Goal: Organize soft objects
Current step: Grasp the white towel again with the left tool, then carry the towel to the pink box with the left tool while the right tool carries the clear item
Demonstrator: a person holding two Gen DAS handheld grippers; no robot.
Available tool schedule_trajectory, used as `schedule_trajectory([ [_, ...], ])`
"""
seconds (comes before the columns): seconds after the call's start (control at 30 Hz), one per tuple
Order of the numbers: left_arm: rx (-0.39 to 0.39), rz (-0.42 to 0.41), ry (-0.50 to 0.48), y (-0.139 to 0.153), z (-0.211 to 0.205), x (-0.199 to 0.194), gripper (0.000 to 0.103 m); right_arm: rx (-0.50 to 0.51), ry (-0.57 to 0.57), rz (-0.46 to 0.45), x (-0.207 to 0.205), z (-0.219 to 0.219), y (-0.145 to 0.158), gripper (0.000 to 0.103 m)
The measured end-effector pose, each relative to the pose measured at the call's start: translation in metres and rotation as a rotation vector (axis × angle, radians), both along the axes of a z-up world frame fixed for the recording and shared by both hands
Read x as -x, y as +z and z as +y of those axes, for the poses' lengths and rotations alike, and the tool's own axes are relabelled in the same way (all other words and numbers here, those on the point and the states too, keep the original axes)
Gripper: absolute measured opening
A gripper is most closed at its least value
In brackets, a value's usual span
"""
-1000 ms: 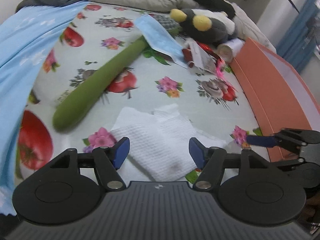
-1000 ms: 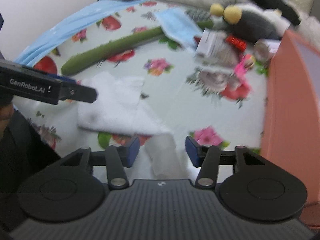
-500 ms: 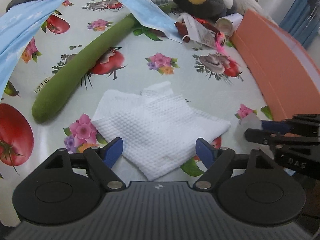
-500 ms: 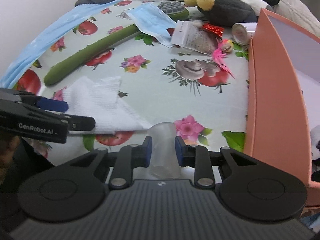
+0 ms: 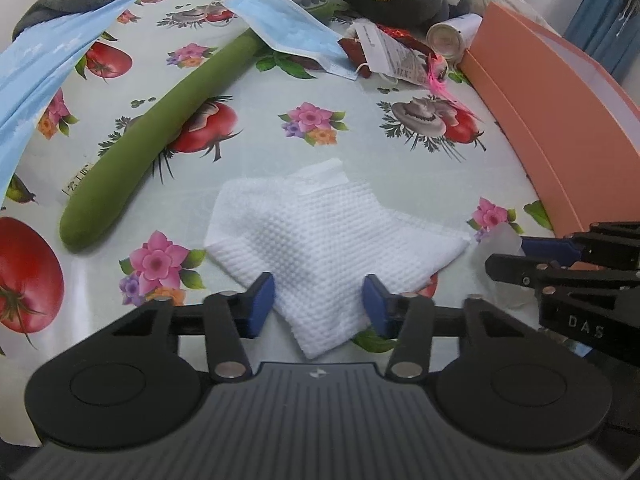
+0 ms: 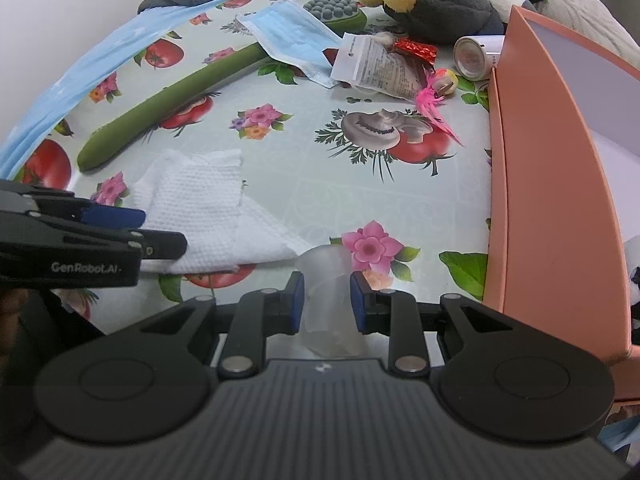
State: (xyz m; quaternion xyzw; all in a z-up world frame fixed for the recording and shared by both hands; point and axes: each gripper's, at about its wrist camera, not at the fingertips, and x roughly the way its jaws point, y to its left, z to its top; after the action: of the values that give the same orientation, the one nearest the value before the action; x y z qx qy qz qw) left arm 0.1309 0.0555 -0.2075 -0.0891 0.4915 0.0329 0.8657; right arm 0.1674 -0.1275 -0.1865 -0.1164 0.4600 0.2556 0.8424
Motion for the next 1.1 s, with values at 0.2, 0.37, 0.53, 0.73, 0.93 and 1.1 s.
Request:
schedule_trajectory([
  [0.2, 0.033, -0.009, 0.02, 0.001, 0.0, 0.001, 0.017, -0.005, -0.002, -0.007, 0.002, 0.0, 0.002, 0.029],
  [0.37, 0.061, -0.015, 0.027, 0.0, 0.0, 0.001, 0.013, -0.01, -0.008, -0.013, 0.003, -0.001, 0.004, 0.029],
  [0.53, 0.083, -0.028, 0.035, 0.003, 0.0, 0.005, 0.01, -0.021, -0.019, -0.029, 0.004, -0.002, 0.01, 0.029],
  [0.73, 0.107, -0.078, 0.051, 0.021, -0.002, 0.009, 0.009, -0.054, -0.036, -0.071, 0.008, -0.004, 0.03, 0.029],
  [0.93, 0.113, -0.147, 0.06, 0.051, -0.006, 0.018, 0.009, -0.1, -0.057, -0.127, 0.017, -0.01, 0.058, 0.029],
  [1.1, 0.133, -0.201, 0.071, 0.077, -0.009, 0.028, 0.009, -0.135, -0.074, -0.173, 0.029, -0.016, 0.082, 0.029],
])
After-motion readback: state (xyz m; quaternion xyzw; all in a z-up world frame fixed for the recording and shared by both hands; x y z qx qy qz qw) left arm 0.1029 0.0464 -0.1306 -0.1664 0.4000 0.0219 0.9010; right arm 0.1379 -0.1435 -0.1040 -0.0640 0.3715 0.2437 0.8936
